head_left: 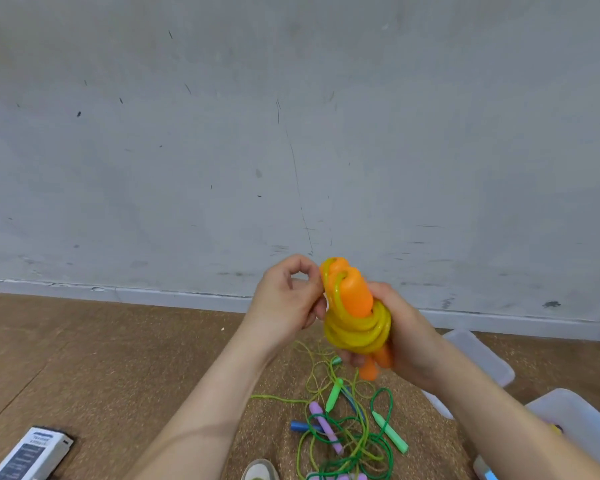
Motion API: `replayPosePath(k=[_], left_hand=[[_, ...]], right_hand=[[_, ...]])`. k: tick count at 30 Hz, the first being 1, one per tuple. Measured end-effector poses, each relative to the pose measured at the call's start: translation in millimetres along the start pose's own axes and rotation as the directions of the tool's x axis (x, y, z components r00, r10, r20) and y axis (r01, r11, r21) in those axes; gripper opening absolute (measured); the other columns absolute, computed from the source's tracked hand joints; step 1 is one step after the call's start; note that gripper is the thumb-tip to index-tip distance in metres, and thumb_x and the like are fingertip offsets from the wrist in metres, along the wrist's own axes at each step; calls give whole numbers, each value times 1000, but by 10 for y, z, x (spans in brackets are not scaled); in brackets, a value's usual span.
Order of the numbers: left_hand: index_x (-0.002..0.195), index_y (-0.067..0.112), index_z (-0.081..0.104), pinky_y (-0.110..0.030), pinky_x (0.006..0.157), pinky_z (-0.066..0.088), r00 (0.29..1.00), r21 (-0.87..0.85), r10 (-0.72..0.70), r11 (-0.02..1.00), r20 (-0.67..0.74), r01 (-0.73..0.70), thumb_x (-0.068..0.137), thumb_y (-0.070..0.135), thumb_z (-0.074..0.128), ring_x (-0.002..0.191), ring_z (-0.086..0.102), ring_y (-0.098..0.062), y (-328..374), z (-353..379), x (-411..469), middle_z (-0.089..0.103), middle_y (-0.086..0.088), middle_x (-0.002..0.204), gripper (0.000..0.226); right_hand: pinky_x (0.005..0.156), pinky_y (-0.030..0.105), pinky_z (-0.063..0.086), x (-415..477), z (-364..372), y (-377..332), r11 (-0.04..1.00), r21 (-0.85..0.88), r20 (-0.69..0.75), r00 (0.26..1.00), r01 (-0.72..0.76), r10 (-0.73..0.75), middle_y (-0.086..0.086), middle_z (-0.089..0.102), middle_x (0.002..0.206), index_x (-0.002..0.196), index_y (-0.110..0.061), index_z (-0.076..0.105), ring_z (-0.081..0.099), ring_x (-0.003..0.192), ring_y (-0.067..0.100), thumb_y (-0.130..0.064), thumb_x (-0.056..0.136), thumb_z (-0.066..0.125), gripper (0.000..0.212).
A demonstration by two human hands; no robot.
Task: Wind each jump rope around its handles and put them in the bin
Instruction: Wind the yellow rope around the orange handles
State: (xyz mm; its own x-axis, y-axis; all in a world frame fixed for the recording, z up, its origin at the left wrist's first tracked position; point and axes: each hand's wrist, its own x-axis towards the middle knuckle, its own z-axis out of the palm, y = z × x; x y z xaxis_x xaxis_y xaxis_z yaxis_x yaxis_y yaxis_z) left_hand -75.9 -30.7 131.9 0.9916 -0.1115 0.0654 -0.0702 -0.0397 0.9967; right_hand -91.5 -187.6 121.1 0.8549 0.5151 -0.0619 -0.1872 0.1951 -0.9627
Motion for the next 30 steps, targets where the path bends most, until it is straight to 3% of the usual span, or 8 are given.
replayPosePath(k=[4,7,9,13,16,21,25,30], left_hand=[[88,24,60,-25,46,41,981,233,193,955,-6,-186,91,18,63,47,50,-13,64,-15,-107,66,-3,63,7],[101,35,54,-25,54,42,895,646,418,642,156,-413,90,28,60,53,52,-5,79,-39,-155,62,9,69,14],[107,35,53,-22,56,41,849,668,478,558,228,-493,90,31,59,55,52,-5,173,-47,-203,59,18,75,19],[106,37,61,-22,58,46,863,536,396,677,313,-505,81,45,65,67,57,-11,293,-110,-280,61,12,86,26],[108,42,64,-37,66,52,883,466,256,772,394,-432,74,54,68,74,59,-15,382,-177,-316,63,10,93,36],[110,37,68,-28,68,50,820,270,42,933,571,-236,69,23,82,70,54,-14,530,-273,-350,60,-2,80,46],[104,28,73,-15,67,48,836,176,11,976,548,-129,62,13,81,66,58,-12,541,-305,-333,67,1,76,45],[99,26,75,-18,61,48,874,144,46,981,484,-131,57,9,83,60,58,-10,555,-258,-370,68,-1,69,46]], right_hand=[[54,30,41,34,-28,-8,949,284,72,990,-138,123,17,52,60,105,-12,58,42,44,20,-48,81,40,47],[57,32,42,21,-59,2,921,364,88,989,-141,116,16,52,60,100,-19,67,42,45,20,-53,80,42,47],[57,32,42,14,-83,13,892,427,109,987,-151,115,14,50,58,96,-21,69,42,44,20,-54,84,38,47],[57,30,46,-9,-170,35,844,488,231,965,-224,122,9,54,57,80,-15,69,47,43,17,-57,85,35,54],[64,31,50,-19,-246,59,865,427,391,916,-263,86,5,60,63,89,-19,72,53,49,15,-57,83,55,43],[73,31,50,27,-267,151,877,389,496,866,-282,59,0,65,73,105,-17,69,58,60,11,-61,89,46,52],[77,28,49,47,-182,152,892,359,532,846,-273,44,-4,67,78,106,-21,68,59,64,7,-60,93,40,51],[77,29,50,70,-87,147,878,389,530,848,-277,32,-3,67,79,105,-18,67,61,66,8,-59,93,40,51]])
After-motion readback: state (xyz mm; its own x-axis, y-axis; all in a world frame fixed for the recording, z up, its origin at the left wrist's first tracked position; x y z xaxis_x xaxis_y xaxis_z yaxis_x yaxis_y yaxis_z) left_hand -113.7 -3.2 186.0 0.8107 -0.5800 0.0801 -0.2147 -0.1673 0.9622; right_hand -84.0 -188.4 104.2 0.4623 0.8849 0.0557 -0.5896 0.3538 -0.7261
